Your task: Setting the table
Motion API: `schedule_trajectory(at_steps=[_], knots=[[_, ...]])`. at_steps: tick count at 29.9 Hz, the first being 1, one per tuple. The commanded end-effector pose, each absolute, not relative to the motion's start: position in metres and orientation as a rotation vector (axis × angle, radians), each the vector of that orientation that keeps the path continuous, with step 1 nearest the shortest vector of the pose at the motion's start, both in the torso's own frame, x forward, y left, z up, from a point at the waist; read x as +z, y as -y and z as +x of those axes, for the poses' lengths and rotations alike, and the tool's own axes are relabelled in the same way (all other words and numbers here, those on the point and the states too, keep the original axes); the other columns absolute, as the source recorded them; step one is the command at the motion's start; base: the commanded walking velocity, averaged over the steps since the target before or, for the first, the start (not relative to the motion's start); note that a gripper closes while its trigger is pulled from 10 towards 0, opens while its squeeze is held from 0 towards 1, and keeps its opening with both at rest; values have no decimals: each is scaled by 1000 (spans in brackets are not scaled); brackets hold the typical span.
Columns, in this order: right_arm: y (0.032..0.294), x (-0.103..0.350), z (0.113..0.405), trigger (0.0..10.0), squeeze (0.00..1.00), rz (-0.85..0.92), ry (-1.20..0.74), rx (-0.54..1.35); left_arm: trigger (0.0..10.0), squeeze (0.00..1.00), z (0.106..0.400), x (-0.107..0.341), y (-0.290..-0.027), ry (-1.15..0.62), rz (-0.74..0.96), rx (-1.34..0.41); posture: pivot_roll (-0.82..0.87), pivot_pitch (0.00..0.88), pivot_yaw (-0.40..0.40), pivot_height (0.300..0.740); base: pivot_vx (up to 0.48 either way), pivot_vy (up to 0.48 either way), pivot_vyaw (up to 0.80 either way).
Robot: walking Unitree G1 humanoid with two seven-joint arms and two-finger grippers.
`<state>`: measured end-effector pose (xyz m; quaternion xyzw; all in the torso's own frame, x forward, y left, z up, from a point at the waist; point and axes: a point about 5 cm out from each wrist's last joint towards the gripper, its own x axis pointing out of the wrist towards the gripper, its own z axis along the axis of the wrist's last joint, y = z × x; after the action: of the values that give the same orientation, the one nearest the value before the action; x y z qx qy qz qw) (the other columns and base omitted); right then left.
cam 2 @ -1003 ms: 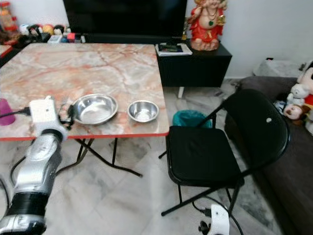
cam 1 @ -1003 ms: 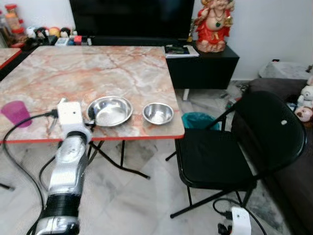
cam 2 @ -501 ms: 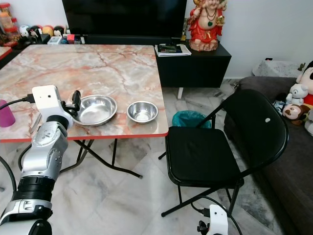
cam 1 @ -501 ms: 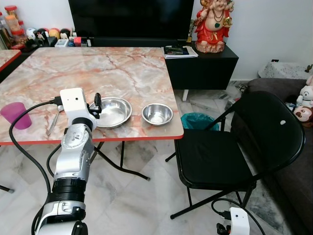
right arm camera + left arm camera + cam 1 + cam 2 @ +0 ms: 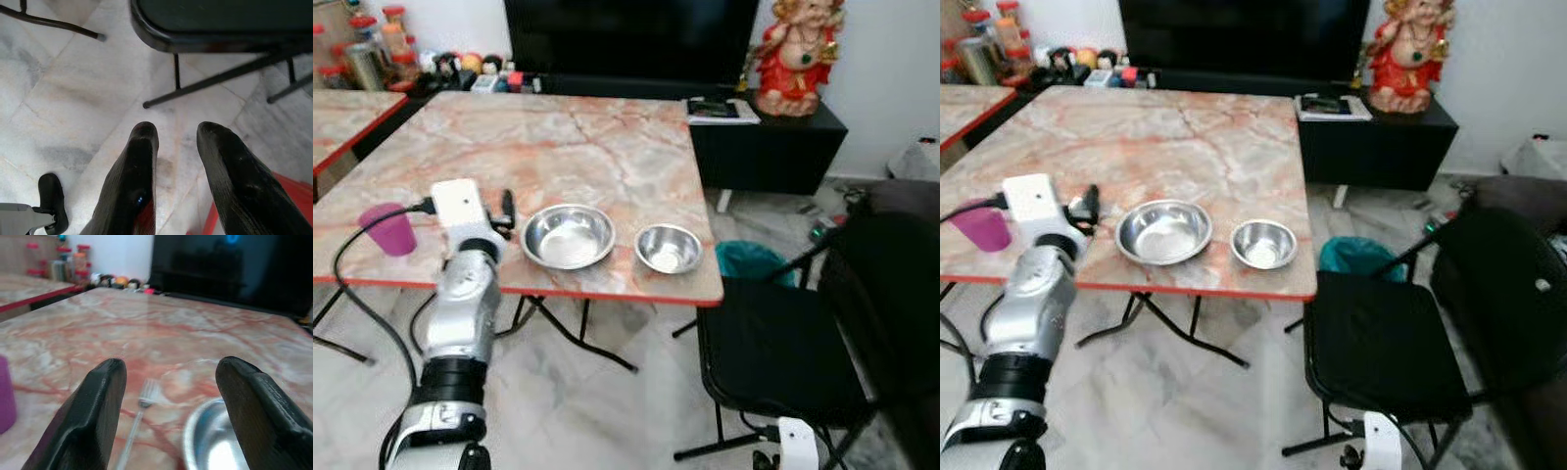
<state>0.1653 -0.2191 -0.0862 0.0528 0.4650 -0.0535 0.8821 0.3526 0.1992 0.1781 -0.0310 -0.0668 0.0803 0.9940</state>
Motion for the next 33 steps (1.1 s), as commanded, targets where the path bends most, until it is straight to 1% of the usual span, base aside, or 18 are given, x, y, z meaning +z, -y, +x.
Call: schedule_trajectory(at_steps=[1, 11, 14, 17, 20, 23, 24, 25, 28, 29, 33], knots=[[221, -85, 166, 10000, 0, 113, -962, -123, 10000, 0, 353, 180, -200, 139, -69, 160, 26, 0, -53, 740, 375, 0, 0], [221, -85, 166, 10000, 0, 115, -960, -126, 10000, 0, 354, 182, -194, 141, -72, 113, 24, 0, -52, 740, 360, 0, 0], [221, -85, 166, 10000, 0, 116, -960, -127, 10000, 0, 355, 185, -190, 137, -84, 95, 24, 0, -52, 740, 0, 0, 0], [221, -85, 166, 10000, 0, 117, -962, -128, 10000, 0, 354, 194, -189, 127, -130, 75, 23, 0, -49, 740, 0, 0, 0], [221, -85, 166, 10000, 0, 120, -962, -129, 10000, 0, 351, 205, -197, 101, -98, 98, 21, 0, -45, 740, 0, 0, 0], [221, -85, 166, 10000, 0, 122, -962, -127, 10000, 0, 348, 212, -211, 57, -168, 134, 29, 0, -46, 740, 0, 0, 0], [220, -85, 166, 10000, 0, 120, -965, -124, 10000, 0, 346, 214, -220, 24, -190, 159, 29, 0, -46, 740, 0, 0, 0], [220, -86, 166, 10000, 0, 120, -966, -123, 10000, 992, 346, 214, -225, 15, -186, 179, 29, 0, -46, 740, 0, 0, 0], [220, -86, 166, 10000, 0, 120, -970, -122, 10000, 1000, 341, 218, -234, -25, -227, 206, 34, 0, -47, 740, 0, 0, 0], [220, -86, 166, 10000, 0, 121, -970, -123, 10000, 1000, 338, 218, -240, -77, -261, 217, 35, 0, -46, 740, 0, 0, 0], [220, -86, 166, 10000, 0, 121, -970, -123, 10000, 1000, 336, 219, -239, -116, -273, 172, 35, 0, -46, 740, 0, 0, 0]])
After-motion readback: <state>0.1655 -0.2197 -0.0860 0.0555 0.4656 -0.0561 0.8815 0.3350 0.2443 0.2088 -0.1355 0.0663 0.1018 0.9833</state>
